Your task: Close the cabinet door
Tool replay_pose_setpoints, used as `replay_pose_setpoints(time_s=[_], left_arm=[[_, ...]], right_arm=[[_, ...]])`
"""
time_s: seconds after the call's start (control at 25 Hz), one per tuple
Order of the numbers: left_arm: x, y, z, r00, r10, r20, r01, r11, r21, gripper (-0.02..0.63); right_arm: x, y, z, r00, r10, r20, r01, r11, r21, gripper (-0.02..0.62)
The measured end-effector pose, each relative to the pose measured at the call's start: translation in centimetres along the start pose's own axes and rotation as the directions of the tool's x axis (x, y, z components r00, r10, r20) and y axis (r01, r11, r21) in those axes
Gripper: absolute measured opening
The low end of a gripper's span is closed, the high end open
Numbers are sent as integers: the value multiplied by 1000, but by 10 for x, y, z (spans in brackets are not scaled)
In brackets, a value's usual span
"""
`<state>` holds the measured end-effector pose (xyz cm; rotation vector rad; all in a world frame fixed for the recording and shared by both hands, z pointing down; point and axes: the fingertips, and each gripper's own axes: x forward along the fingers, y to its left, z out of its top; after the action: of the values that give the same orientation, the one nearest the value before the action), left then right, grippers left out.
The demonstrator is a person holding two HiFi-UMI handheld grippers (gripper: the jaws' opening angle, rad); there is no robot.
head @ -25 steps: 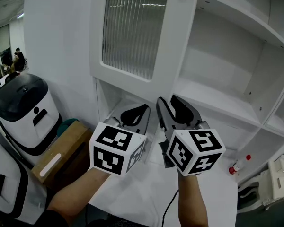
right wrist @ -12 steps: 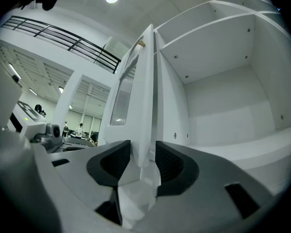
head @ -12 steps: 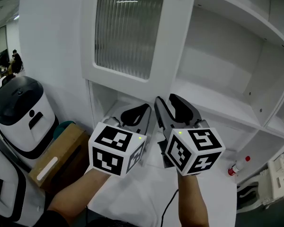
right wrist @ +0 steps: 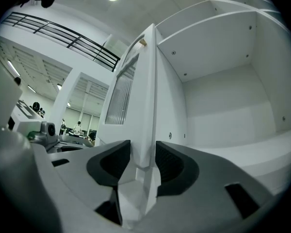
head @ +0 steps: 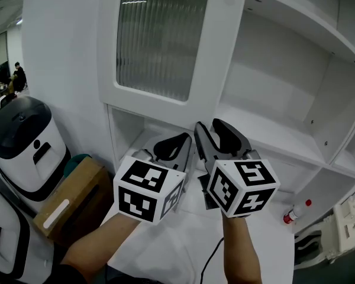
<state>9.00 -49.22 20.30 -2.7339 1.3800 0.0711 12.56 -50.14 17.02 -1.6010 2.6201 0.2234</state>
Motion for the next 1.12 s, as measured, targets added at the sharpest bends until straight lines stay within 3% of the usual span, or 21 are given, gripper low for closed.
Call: replay_pose_setpoints(time_s=[0.6, 1.12], left_arm=[[15, 0, -2, 1000, -18, -9, 18, 1000, -7, 12], [-12, -1, 0, 999, -46, -13, 46, 999, -23, 12]], right_arm=[[7, -2, -1, 1000, 1, 10, 0, 998, -57, 167], [-13, 10, -1, 996, -85, -7, 84, 992, -88, 160]])
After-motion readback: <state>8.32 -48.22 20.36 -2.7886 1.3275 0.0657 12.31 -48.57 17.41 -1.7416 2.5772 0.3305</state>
